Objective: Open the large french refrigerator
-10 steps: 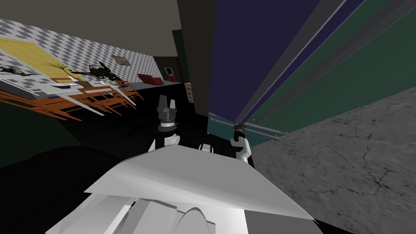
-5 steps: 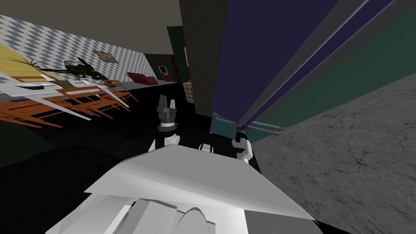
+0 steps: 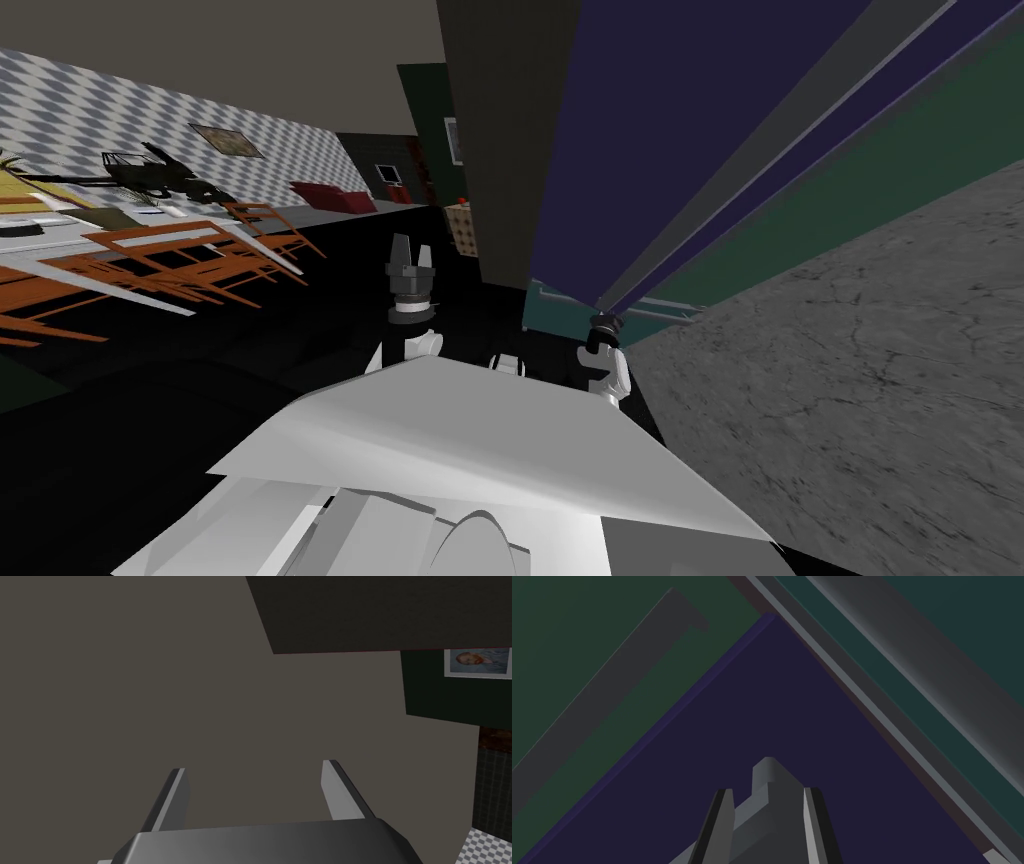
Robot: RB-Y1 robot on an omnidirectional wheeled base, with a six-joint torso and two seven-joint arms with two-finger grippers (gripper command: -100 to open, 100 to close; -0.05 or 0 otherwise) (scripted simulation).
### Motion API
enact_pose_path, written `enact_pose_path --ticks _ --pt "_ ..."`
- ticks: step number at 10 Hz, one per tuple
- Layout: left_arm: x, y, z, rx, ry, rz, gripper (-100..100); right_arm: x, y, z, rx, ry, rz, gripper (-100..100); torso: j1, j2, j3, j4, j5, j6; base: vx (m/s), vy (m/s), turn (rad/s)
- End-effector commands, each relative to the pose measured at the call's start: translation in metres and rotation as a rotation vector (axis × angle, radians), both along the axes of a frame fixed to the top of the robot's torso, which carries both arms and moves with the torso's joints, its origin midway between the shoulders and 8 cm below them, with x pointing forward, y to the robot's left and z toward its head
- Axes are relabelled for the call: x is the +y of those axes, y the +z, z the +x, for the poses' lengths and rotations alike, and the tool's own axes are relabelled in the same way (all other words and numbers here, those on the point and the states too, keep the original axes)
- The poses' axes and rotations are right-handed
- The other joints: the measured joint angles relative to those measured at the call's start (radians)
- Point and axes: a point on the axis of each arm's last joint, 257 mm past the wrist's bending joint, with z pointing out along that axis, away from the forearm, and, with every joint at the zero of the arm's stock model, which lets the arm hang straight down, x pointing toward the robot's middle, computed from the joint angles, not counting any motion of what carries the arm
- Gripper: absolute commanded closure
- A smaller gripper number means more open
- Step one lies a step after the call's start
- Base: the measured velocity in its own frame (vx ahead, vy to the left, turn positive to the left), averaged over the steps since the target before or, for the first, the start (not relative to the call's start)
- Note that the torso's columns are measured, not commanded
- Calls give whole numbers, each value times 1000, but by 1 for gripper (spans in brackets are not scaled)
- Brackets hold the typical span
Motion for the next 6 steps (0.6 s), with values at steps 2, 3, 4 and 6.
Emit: enact_pose_path --ticks 2,3,4,6 --pt "0 0 0 0 0 0 0 -32 12 -20 -27 -76 -8 100 1 0 0 1 1 -1 12 329 -172" --pt "0 0 0 0 0 0 0 -32 12 -20 -27 -76 -8 100 0 3 2 2 2 -1 -29 233 -71" --pt "0 0 0 0 0 0 0 -41 15 -26 -31 -98 -9 100 -6 2 1 4 1 -3 -34 221 -61" --pt "0 0 0 0 0 0 0 -61 19 -39 -39 -144 -14 100 0 2 1 4 5 2 0 280 -145"
